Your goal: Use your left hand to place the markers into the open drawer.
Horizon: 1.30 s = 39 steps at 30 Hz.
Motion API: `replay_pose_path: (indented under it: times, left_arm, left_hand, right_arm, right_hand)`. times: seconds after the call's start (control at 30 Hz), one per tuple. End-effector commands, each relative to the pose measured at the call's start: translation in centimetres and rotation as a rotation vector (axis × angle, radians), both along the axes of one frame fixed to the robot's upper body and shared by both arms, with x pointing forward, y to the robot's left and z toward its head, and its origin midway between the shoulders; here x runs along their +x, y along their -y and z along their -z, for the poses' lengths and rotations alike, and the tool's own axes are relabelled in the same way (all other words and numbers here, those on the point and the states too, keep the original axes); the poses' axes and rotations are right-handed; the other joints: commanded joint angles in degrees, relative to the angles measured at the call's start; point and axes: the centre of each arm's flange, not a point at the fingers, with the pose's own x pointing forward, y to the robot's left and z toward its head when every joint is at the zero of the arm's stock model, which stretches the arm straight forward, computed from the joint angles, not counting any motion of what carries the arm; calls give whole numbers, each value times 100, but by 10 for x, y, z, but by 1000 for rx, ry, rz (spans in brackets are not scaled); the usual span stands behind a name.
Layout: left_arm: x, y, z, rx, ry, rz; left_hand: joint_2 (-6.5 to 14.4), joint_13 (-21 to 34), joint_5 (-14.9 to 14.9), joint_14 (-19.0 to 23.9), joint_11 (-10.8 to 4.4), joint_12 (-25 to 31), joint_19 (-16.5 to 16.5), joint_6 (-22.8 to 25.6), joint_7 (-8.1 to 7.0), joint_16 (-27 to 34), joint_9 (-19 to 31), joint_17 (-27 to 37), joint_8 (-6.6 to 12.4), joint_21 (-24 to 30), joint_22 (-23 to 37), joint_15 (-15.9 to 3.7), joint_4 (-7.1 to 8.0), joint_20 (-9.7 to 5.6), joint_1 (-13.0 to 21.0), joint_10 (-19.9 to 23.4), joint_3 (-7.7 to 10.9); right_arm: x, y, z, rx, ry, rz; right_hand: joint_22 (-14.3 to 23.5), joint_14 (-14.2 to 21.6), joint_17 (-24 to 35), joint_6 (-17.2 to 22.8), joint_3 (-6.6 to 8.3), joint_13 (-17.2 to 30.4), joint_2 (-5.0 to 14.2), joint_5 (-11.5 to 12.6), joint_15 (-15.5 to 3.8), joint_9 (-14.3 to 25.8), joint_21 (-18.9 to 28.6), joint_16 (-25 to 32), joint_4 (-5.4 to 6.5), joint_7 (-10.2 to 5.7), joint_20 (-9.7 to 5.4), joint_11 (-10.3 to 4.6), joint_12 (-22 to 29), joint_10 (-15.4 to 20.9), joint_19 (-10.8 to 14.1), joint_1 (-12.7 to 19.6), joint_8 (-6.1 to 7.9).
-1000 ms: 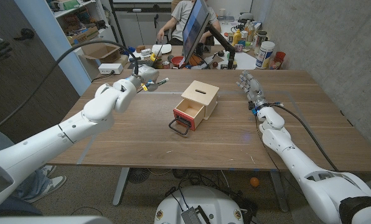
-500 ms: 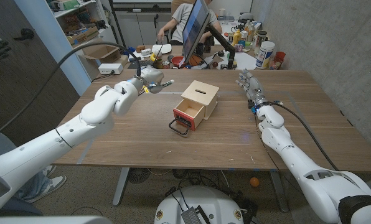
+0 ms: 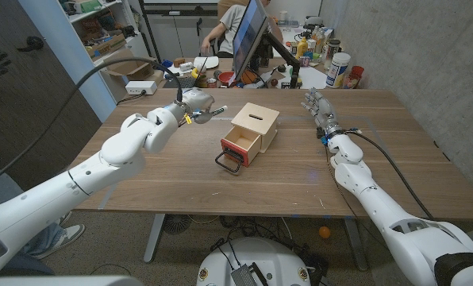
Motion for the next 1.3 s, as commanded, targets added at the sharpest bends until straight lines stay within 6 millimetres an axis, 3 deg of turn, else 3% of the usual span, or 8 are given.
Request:
replay_pose_path:
  times: [0.03, 0.7, 1.3]
  left_arm:
    - [-12, 11, 11, 16, -20, 41]
    - [-30, 18, 26, 52, -51, 57]
    - [-39, 11, 34, 79, -8, 15]
  left_hand:
    - [189, 13, 40, -13, -24, -2, -22, 395, -390, -16, 38, 18, 31, -23, 31, -11, -8, 12, 269, 19, -32]
    - [192, 19, 43, -18, 7, -18, -33, 407, -389, -15, 64, 18, 14, -21, 32, 1, -5, 14, 280, 14, -56]
    - [192, 23, 46, -20, -1, -32, -40, 426, -383, -14, 72, 18, -5, -19, 32, -17, -8, 9, 295, 5, -72]
  right_arm:
    - [-7, 2, 1, -5, 2, 7]
    - [-17, -1, 8, 4, -1, 4]
    - [-19, -5, 11, -3, -4, -8]
  right_hand:
    - [27, 15, -5, 37, 4, 25, -5, 28, -2, 14, -24, 5, -32, -40, 6, -14, 24, 36, -10, -45, 17]
    - [27, 10, -8, 44, 0, 25, -8, 28, 8, 14, -29, 2, -33, -43, 28, -18, 21, 33, -50, -49, 19]
    - [27, 6, -7, 40, -3, 25, -6, 28, 6, 14, -23, 1, -30, -42, 30, -9, 20, 31, -55, -54, 17]
